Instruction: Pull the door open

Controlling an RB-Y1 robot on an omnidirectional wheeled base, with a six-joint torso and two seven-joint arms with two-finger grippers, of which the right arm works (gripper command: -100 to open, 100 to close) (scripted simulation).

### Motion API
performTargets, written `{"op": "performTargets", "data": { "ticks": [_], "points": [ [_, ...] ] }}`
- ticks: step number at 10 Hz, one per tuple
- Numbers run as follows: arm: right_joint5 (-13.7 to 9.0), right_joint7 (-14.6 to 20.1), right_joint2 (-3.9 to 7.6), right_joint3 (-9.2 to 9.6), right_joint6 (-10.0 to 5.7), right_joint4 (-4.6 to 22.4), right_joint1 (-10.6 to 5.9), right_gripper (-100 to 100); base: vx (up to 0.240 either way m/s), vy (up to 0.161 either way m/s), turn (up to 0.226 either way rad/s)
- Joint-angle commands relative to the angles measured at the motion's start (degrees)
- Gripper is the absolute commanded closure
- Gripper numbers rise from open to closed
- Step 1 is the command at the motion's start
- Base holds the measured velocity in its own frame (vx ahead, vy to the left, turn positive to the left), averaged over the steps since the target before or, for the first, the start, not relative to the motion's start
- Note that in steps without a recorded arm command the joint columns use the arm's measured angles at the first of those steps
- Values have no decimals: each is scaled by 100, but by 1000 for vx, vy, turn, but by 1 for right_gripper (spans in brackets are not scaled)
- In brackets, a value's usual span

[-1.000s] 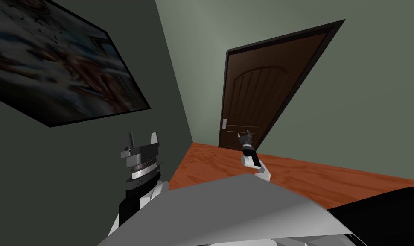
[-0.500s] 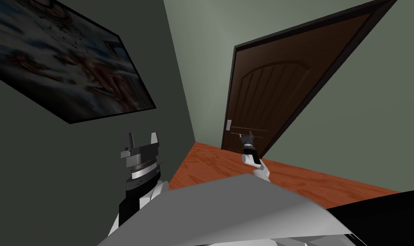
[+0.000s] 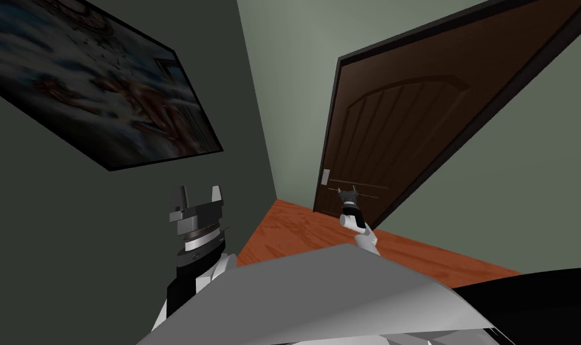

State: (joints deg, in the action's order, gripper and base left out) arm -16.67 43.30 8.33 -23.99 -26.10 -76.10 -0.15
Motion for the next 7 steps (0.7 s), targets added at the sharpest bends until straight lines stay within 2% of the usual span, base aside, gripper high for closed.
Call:
{"op": "performTargets", "data": {
  "ticks": [1,3,4,7],
  "points": [
    [-117,247,50,-143,3,286,-151,-100,56,-38,191],
    [-265,536,93,-333,26,664,-357,-100,76,-63,216],
    [-265,536,93,-333,26,664,-357,-100,65,-47,64],
    [-470,937,151,-596,59,1164,-643,-100,55,-47,151]
  ]
}}
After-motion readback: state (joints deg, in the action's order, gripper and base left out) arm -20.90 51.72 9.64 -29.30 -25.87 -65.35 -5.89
